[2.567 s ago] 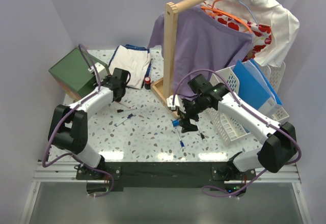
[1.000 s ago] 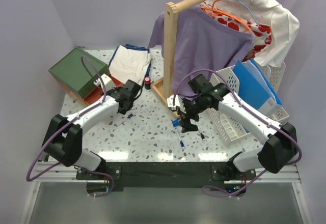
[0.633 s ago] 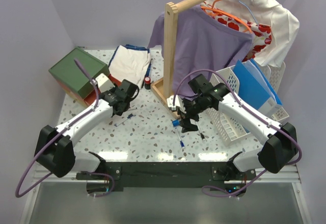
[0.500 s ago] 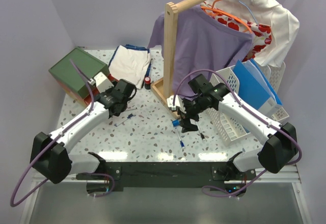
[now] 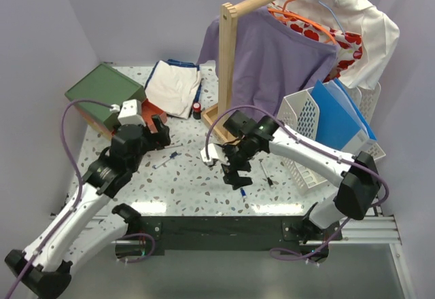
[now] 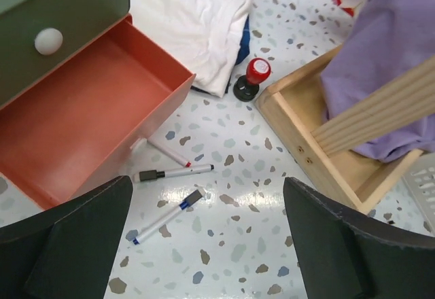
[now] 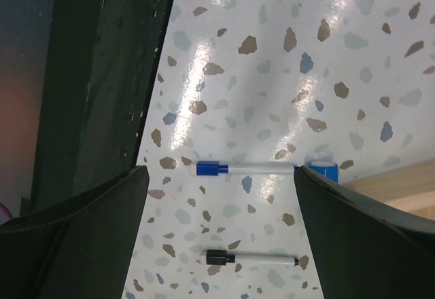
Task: Organize the desk
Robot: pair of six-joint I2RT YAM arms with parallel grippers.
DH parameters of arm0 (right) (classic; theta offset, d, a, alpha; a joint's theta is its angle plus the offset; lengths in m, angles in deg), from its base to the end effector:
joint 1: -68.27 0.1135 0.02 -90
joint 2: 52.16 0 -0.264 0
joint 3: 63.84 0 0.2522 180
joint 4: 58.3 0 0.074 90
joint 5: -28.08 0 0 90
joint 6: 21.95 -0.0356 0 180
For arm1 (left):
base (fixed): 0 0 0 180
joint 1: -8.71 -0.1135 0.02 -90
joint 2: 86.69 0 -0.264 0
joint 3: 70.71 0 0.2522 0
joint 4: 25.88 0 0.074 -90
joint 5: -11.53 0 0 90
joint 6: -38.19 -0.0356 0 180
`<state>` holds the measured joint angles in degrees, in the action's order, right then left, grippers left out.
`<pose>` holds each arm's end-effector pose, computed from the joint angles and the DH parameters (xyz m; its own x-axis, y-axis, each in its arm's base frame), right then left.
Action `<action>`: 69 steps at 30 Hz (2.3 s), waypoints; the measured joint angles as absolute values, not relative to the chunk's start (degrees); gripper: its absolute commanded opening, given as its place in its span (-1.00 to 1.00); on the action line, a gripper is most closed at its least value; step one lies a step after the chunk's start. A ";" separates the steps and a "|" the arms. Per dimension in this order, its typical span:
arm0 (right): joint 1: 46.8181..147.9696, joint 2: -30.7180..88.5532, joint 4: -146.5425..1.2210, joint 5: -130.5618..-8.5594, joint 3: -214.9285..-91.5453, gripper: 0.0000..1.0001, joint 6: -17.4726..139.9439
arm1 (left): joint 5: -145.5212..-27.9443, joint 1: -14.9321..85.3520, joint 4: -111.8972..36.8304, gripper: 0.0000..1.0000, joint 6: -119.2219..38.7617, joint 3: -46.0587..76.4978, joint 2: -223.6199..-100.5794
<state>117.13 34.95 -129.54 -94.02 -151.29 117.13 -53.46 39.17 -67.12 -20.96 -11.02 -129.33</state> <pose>0.1785 0.2331 0.2802 0.1613 -0.7883 -0.5938 -0.9626 -0.2585 0.0817 0.1489 -0.0701 0.3227 -0.3683 -0.3225 -0.8720 -0.0721 0.9450 -0.3190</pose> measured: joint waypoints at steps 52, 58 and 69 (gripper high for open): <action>113.28 89.28 -96.95 -45.69 -204.01 0.41 64.91 | -43.60 39.17 -64.08 0.99 -34.95 -22.19 -99.86; 113.19 90.97 -96.86 -46.26 -204.30 0.16 64.61 | -43.49 39.17 -64.08 0.99 -34.93 -22.19 -100.04; 113.19 90.97 -94.50 -46.63 -203.92 -0.80 66.25 | -43.53 39.17 -64.08 0.99 -34.93 -22.19 -100.34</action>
<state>113.19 90.97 -94.50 -46.63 -203.92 66.25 -43.53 39.17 -64.08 -34.93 -22.19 -100.34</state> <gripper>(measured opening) 0.430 0.995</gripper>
